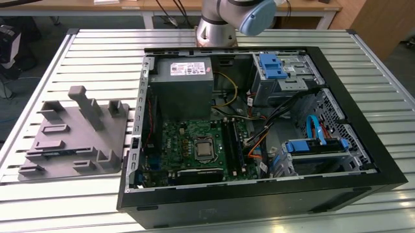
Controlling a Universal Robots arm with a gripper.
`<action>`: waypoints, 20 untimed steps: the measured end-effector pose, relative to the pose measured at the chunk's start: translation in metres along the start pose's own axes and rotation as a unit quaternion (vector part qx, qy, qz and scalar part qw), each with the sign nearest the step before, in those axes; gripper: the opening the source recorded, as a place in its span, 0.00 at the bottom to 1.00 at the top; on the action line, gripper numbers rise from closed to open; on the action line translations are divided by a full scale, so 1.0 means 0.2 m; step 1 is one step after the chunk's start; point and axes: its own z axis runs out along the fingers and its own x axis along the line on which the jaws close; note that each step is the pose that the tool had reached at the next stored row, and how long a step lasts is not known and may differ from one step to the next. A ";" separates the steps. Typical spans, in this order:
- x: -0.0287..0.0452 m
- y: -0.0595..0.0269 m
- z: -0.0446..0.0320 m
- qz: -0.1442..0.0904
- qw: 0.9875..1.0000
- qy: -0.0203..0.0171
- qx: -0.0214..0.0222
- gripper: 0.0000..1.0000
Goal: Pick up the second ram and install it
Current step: 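Reach for the second ram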
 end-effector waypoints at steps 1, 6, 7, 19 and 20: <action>0.002 -0.003 0.002 0.000 1.000 0.000 0.000 0.10; 0.015 -0.018 0.009 0.000 1.000 0.000 0.000 0.10; 0.017 -0.020 0.010 0.000 1.000 0.000 0.000 0.10; 0.045 -0.040 0.025 0.000 1.000 0.000 0.000 0.10; 0.048 -0.043 0.027 0.000 1.000 0.000 0.000 0.10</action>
